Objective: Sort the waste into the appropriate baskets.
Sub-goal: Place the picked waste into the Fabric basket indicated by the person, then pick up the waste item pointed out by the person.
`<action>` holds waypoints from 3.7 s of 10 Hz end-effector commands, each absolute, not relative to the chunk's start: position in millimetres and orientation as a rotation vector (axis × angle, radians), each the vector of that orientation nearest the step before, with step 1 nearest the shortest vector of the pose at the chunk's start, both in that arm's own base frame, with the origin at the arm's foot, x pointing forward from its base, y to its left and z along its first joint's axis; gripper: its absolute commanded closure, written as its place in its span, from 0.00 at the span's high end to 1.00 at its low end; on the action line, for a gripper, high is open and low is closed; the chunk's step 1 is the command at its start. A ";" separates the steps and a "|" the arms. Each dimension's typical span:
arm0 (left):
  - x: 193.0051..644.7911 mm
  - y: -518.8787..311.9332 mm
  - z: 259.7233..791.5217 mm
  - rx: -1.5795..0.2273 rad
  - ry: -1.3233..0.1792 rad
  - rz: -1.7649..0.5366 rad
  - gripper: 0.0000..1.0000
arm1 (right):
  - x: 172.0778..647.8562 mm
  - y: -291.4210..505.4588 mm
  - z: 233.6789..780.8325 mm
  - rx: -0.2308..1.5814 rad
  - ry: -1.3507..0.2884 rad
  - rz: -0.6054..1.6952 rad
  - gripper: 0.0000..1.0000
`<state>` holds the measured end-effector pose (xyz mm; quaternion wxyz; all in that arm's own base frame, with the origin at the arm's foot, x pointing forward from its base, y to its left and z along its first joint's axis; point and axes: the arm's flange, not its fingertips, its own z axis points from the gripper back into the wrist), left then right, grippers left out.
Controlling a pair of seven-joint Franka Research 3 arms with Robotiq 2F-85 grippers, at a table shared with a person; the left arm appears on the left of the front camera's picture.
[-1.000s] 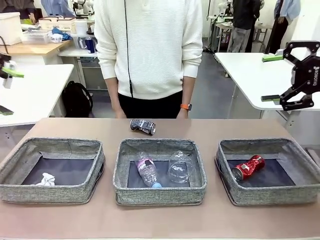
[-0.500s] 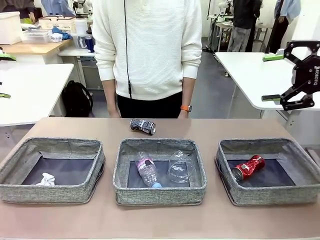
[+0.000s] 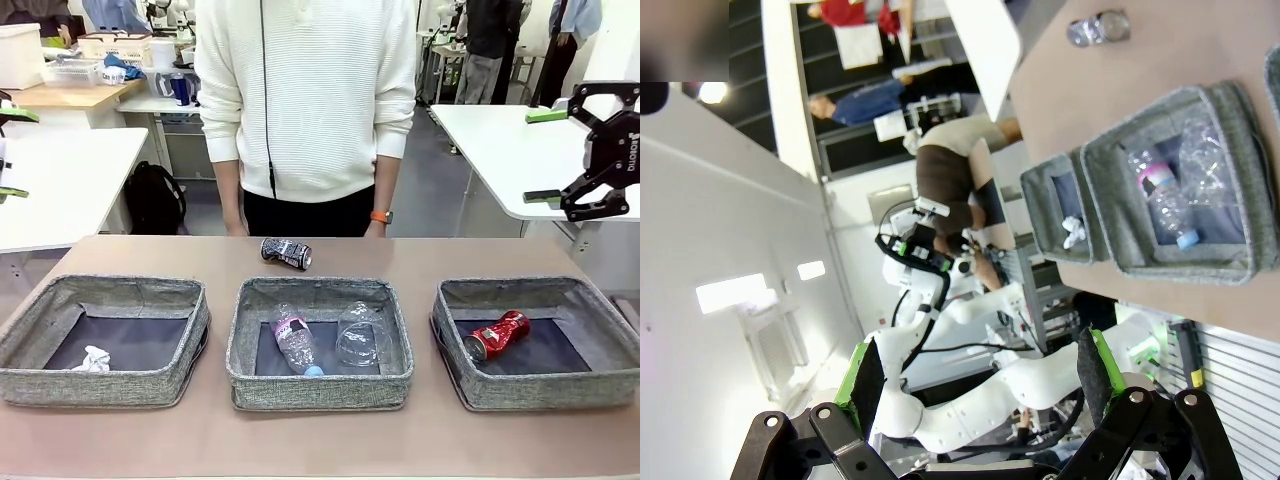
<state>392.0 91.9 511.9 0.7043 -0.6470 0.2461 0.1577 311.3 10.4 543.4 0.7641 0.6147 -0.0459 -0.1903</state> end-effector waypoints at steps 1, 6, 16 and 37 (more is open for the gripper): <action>388.1 93.7 511.5 -1.440 0.543 0.328 1.00 | 312.2 11.6 545.9 1.362 -0.106 -0.406 1.00; 388.1 93.7 511.5 -1.440 0.543 0.328 1.00 | 312.2 11.6 545.9 1.362 -0.106 -0.406 1.00; 388.1 93.7 511.5 -1.440 0.543 0.328 1.00 | 312.2 11.6 545.9 1.362 -0.106 -0.406 1.00; 425.6 -236.8 522.9 -0.027 -0.591 -1.418 1.00 | 312.2 11.6 545.9 1.362 -0.106 -0.406 1.00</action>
